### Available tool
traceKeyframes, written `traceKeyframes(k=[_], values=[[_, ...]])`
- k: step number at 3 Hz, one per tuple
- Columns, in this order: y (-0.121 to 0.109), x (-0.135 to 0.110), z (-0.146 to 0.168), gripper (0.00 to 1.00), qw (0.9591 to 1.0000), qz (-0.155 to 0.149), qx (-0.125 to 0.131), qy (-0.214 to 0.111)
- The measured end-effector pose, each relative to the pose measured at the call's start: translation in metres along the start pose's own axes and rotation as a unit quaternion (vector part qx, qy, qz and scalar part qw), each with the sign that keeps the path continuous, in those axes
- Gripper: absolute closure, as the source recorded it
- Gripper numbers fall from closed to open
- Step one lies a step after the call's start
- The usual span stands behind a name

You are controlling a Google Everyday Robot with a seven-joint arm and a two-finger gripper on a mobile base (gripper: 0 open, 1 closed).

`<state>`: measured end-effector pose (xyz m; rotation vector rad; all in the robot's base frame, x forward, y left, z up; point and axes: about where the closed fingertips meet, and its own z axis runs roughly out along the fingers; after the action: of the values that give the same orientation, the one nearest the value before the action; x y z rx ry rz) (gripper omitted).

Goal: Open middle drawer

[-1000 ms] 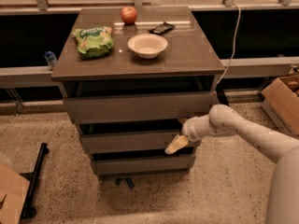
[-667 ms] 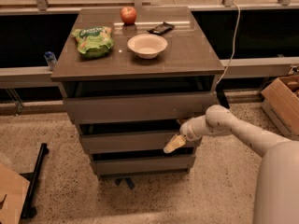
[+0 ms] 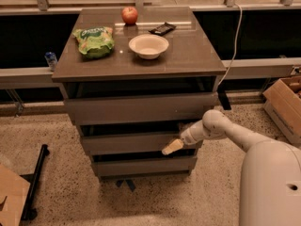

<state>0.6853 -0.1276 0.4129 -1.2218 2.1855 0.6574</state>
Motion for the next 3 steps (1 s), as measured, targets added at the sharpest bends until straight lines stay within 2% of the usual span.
traceKeyframes(k=[1, 2, 3], values=[[0.002, -0.007, -0.006, 0.38, 1.0000, 0.000, 0.000, 0.000], [0.003, -0.013, -0.013, 0.44, 1.0000, 0.000, 0.000, 0.000], [0.004, -0.017, -0.018, 0.22, 1.0000, 0.000, 0.000, 0.000]])
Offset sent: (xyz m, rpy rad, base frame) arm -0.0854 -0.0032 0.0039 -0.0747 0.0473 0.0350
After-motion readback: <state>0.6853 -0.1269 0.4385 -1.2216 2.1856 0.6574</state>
